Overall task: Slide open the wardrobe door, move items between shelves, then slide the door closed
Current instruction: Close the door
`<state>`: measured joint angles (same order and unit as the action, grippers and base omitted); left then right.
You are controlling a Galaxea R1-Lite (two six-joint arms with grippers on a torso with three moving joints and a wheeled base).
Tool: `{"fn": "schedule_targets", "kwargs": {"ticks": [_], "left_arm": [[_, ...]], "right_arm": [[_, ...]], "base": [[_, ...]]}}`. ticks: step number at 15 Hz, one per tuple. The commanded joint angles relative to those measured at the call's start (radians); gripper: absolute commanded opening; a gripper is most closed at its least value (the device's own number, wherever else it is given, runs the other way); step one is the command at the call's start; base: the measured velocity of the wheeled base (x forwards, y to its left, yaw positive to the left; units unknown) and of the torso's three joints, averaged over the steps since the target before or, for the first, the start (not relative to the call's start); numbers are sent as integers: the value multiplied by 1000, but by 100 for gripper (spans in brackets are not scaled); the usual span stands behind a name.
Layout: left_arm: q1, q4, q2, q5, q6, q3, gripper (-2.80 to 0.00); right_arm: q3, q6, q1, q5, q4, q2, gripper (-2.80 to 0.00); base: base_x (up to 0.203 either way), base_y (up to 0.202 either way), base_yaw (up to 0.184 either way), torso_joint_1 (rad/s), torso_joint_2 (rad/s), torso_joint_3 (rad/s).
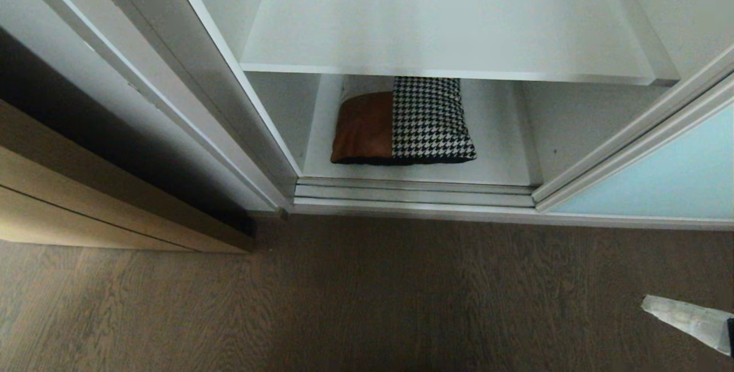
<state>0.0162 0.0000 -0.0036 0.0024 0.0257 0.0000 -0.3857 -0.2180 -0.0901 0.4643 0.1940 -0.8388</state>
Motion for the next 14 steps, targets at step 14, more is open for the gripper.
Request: {"fn": "schedule_targets", "kwargs": {"ticks": [14], "left_arm": [[0,0,4,1,0,0,-280]], "right_arm": [[117,37,-103,-701,-203,561,-280]], "base": [[0,0,0,0,0,0]]}}
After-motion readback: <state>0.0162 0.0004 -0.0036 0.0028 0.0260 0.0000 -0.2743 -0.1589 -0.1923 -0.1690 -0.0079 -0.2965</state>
